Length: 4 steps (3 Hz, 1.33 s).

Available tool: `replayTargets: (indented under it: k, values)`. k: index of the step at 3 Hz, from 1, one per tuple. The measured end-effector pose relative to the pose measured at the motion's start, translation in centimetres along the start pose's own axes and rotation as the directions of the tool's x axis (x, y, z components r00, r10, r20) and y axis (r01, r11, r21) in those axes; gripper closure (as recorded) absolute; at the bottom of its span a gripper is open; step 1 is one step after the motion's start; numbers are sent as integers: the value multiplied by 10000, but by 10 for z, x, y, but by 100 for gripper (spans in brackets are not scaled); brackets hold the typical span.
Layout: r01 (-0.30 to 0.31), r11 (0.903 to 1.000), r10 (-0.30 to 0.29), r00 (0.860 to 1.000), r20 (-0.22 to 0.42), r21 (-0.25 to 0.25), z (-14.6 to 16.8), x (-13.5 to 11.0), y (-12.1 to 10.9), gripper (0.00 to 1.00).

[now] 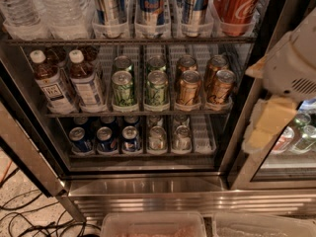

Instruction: Pick pepsi can from bottom shelf of fridge

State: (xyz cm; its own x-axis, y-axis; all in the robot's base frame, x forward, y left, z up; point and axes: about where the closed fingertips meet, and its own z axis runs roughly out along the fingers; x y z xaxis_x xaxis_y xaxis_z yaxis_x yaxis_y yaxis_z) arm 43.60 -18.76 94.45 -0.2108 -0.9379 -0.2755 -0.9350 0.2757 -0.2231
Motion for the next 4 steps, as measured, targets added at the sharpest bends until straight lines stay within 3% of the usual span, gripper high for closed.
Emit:
replayTargets:
  k: [1,2,3,4]
  values:
    - [-421,9978,477,9922,1151,-507,46,-13,19,0]
    - [-690,9940,895,9592,2680,-850,81,-29,35,0]
    - [-801,9913,1178,8949,4303,-1048,113,-43,46,0]
    - [-839,9763,1875,7879,5866,-1994,138,-69,61,0]
